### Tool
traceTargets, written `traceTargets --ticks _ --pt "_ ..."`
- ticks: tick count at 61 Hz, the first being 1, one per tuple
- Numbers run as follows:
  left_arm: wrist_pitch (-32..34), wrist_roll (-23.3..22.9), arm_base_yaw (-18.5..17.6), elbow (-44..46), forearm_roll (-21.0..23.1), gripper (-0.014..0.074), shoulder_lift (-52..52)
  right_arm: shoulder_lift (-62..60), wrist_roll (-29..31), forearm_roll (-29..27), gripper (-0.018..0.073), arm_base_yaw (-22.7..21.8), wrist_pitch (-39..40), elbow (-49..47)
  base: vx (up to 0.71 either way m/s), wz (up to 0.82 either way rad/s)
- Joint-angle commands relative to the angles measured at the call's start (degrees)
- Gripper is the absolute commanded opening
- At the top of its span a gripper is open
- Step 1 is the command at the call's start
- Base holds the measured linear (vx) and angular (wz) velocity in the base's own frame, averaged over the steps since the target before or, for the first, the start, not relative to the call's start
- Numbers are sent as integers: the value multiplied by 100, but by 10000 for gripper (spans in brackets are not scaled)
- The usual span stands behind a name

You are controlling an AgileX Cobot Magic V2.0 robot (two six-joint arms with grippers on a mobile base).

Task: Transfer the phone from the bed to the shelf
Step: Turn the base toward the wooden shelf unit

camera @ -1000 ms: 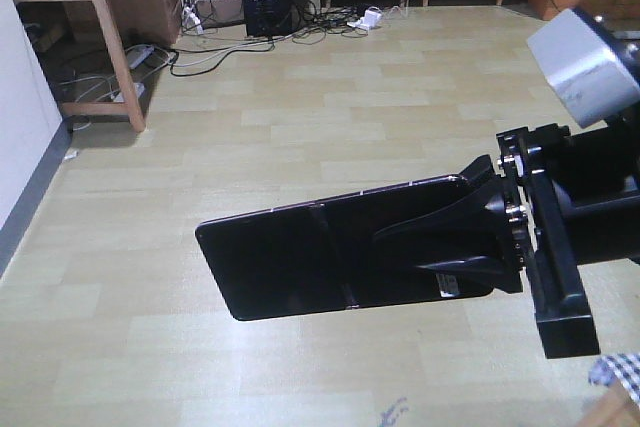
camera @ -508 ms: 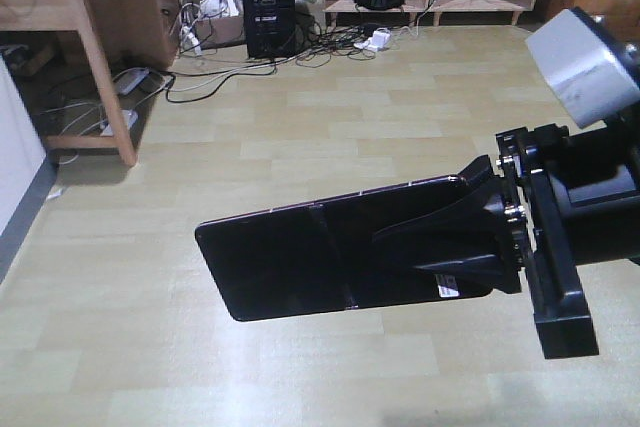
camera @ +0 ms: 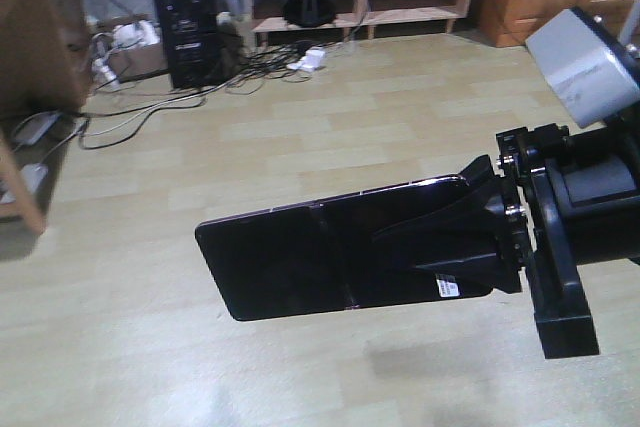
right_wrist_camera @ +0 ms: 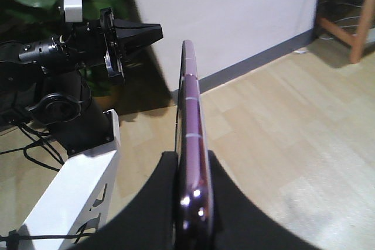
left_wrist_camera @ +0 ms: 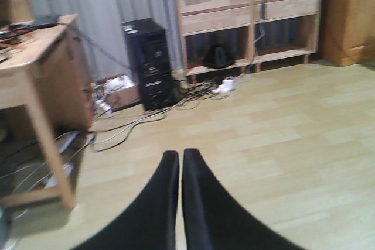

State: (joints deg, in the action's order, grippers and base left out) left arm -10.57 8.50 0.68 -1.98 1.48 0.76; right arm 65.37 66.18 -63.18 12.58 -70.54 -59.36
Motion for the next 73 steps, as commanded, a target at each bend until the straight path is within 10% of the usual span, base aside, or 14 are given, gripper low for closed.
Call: traceTargets --ticks 1,73 --pt "416 -33 -17 127 52 1 74 -119 11 -496 -2 -17 -309 -160 42 -40" --pt "416 -33 -17 127 52 1 74 -119 11 -496 -2 -17 -309 -160 44 -34"
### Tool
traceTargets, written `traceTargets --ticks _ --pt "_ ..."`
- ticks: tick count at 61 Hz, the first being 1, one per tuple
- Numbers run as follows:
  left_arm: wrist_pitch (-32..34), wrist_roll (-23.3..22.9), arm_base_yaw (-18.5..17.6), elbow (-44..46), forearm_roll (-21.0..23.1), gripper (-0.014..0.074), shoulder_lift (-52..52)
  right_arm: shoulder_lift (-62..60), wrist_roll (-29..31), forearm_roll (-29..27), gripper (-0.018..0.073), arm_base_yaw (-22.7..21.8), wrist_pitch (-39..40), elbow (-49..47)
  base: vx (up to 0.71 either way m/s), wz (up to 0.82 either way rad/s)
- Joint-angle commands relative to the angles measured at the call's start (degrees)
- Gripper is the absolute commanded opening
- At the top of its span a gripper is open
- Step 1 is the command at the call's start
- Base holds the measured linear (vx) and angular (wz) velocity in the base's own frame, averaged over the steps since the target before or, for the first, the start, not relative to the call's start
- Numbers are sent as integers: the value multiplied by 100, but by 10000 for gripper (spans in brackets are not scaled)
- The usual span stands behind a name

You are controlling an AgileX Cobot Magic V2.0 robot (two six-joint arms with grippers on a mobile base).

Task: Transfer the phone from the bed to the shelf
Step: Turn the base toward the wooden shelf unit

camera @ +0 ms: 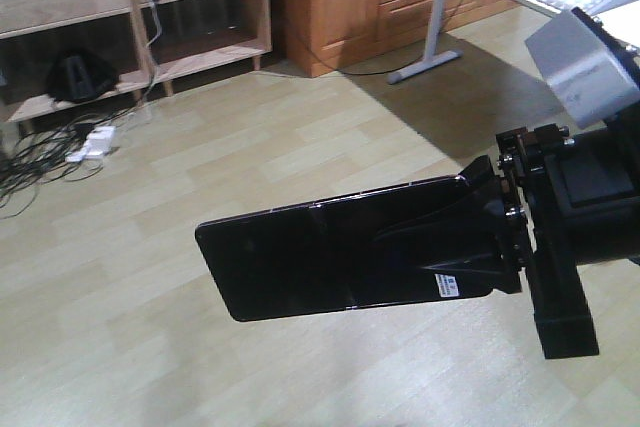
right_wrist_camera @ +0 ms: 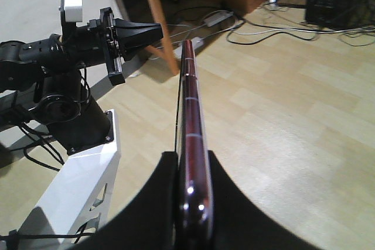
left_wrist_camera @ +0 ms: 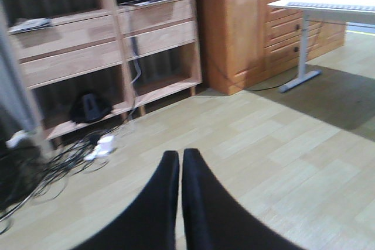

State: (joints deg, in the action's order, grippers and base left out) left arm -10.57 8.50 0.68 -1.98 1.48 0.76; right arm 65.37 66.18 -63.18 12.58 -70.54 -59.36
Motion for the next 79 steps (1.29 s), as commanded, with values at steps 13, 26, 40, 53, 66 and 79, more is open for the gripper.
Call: traceTargets --ticks 13,26,40,53,66,79 --pt "416 -33 -17 127 52 1 74 -119 11 -496 -2 -17 -309 -160 46 -33" --pt "416 -33 -17 127 52 1 74 -119 11 -496 -2 -17 -309 -160 46 -27" --pt "416 -33 -17 127 52 1 74 -119 11 -496 -2 -17 -309 -160 47 -19" --pt "416 -33 -17 127 52 1 74 -119 11 -496 -2 -17 -309 -160 49 -4" --pt "416 -33 -17 127 52 1 74 -119 11 -496 -2 -17 -309 -160 49 7" --pt "416 -33 -17 127 52 1 74 -119 11 -496 -2 -17 -309 -160 47 13"
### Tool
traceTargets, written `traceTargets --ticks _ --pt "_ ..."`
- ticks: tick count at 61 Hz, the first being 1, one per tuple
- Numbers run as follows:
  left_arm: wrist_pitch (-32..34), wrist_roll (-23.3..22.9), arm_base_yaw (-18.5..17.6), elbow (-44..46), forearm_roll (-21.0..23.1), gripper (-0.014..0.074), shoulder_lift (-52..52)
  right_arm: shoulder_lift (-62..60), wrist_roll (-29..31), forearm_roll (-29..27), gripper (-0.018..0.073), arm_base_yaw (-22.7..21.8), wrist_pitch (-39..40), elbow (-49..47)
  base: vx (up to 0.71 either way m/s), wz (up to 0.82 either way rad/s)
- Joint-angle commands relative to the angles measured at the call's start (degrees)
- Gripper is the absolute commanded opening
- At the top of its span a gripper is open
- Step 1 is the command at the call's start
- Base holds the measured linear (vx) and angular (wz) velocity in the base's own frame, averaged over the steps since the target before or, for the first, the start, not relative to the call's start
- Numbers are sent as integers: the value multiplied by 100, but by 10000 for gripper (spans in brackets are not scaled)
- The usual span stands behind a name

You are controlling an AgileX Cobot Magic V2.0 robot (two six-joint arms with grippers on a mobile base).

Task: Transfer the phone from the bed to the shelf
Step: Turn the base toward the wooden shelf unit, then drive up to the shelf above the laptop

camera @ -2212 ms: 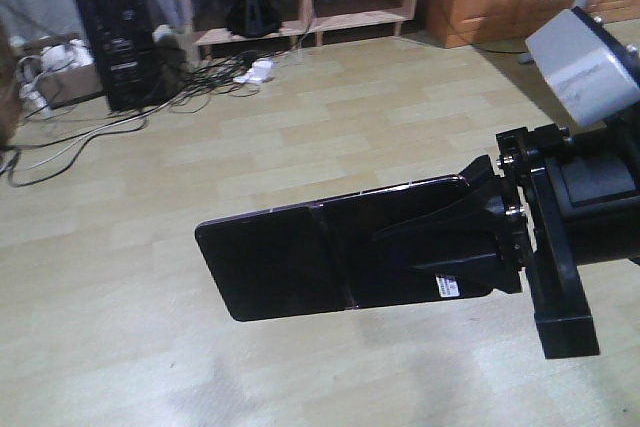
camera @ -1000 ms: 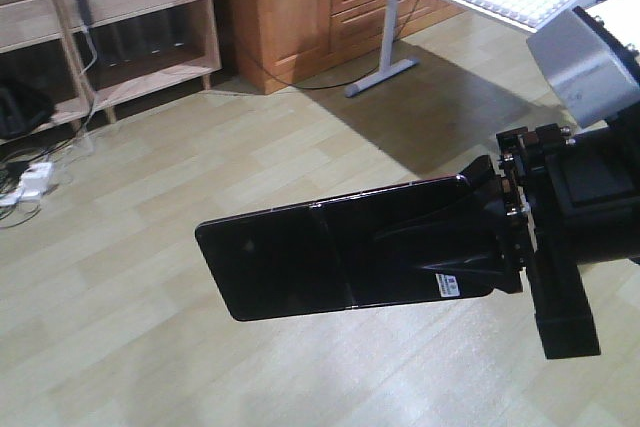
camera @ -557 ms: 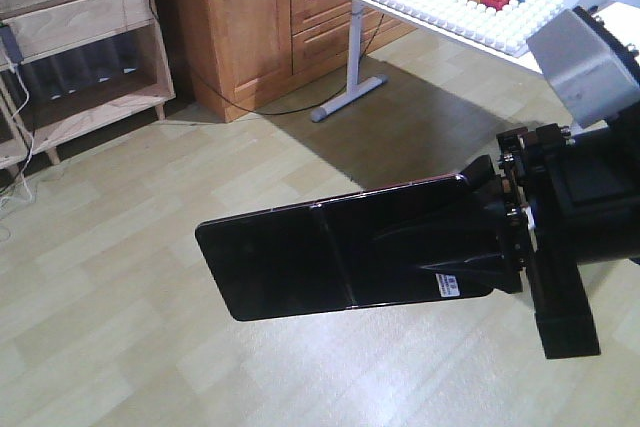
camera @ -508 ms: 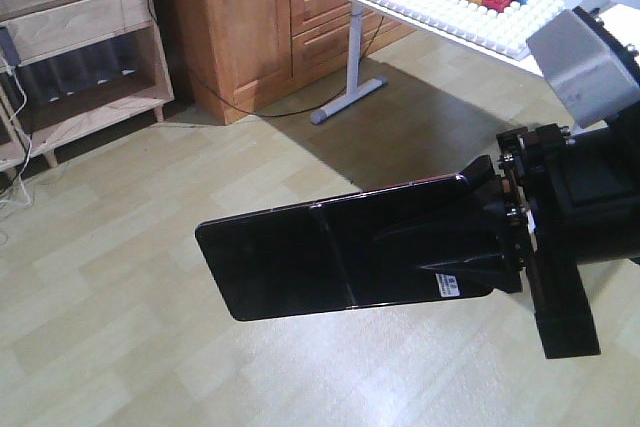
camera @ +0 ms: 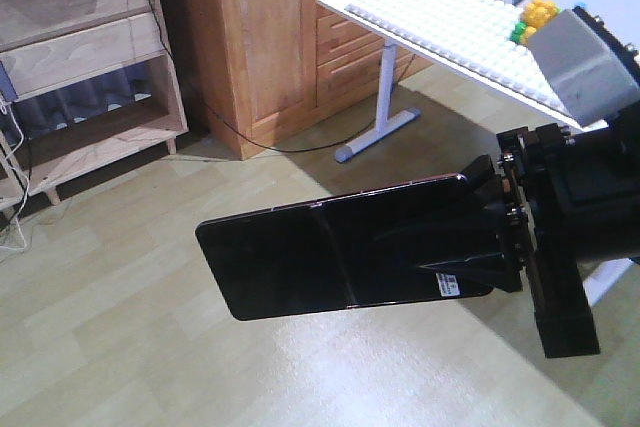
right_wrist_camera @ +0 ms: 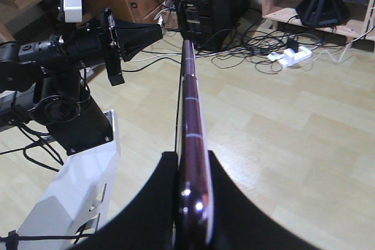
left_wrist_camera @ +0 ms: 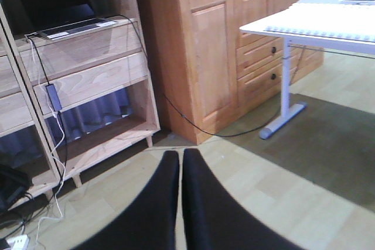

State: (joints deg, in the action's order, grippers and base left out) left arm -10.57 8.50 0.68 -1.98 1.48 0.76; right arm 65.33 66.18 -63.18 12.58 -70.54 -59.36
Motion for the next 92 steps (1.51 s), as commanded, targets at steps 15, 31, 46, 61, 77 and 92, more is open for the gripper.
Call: traceTargets --ticks 15,31,46,61,77,92 --pt "416 -33 -17 127 52 1 74 -114 11 -496 -2 -17 -309 -160 46 13" --pt "416 -33 -17 127 52 1 74 -114 11 -496 -2 -17 -309 -160 43 12" --pt "416 -33 -17 127 52 1 74 -114 11 -496 -2 -17 -309 -160 42 19" --pt "416 -33 -17 127 52 1 74 -114 11 -496 -2 -17 -309 -160 43 29" --pt "416 -33 -17 127 52 1 74 -114 11 -496 -2 -17 -309 -160 44 31" --pt "416 -33 -17 127 52 1 74 -114 11 -496 -2 -17 -309 -160 44 24"
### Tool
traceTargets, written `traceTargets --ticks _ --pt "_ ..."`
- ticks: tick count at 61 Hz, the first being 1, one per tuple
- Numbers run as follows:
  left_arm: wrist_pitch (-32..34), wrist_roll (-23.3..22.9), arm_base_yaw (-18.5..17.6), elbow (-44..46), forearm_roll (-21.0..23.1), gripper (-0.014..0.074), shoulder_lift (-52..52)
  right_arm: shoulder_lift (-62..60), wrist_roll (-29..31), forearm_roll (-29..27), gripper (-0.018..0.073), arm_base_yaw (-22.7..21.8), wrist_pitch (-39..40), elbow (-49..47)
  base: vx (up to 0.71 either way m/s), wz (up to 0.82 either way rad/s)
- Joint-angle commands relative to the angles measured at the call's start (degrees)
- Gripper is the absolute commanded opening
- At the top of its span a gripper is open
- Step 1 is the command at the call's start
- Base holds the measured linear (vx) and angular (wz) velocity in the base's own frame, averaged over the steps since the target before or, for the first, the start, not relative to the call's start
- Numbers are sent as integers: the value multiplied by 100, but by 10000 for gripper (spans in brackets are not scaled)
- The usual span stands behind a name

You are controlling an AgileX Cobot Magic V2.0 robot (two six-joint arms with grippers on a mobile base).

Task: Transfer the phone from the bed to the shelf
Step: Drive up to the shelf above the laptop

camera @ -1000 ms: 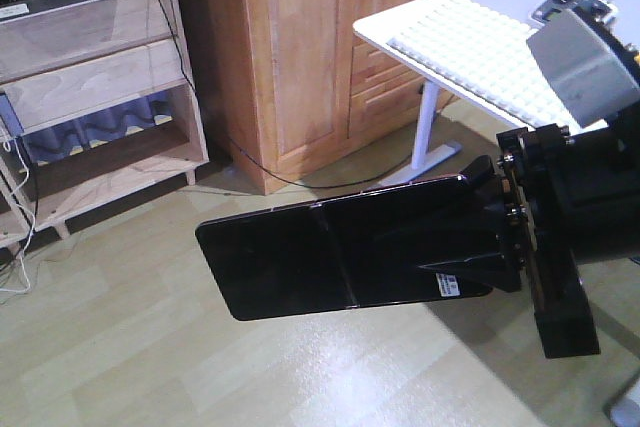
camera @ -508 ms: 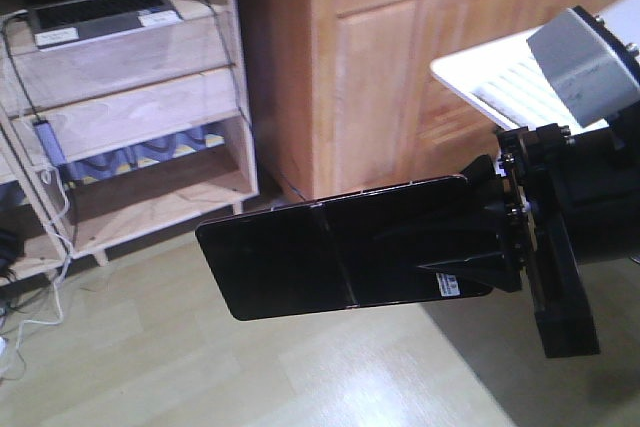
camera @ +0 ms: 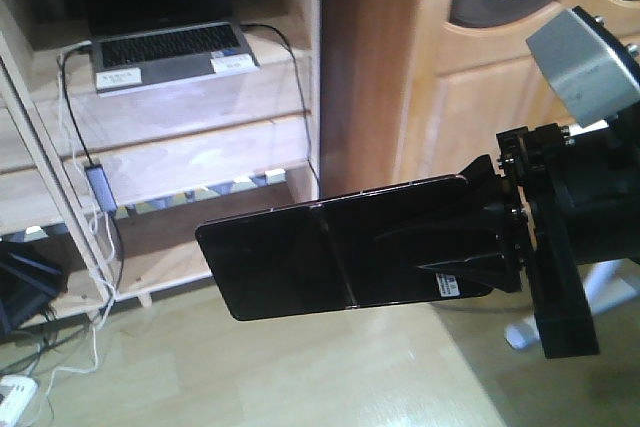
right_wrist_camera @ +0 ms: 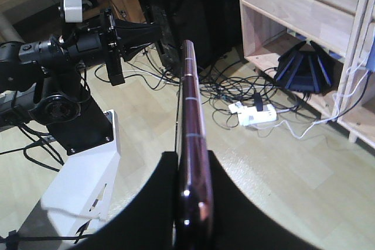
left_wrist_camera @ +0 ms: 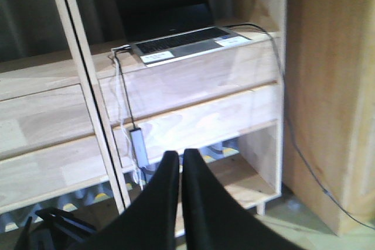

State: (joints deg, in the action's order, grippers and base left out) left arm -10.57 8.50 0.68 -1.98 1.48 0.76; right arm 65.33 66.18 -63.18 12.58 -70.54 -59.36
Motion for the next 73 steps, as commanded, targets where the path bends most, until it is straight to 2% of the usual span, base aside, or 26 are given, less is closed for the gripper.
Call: traceTargets --ticks 1,73 --pt "416 -33 -17 127 52 1 74 -114 11 -496 -2 -17 -309 -160 44 24" --pt "416 -33 -17 127 52 1 74 -114 11 -496 -2 -17 -307 -160 37 25"
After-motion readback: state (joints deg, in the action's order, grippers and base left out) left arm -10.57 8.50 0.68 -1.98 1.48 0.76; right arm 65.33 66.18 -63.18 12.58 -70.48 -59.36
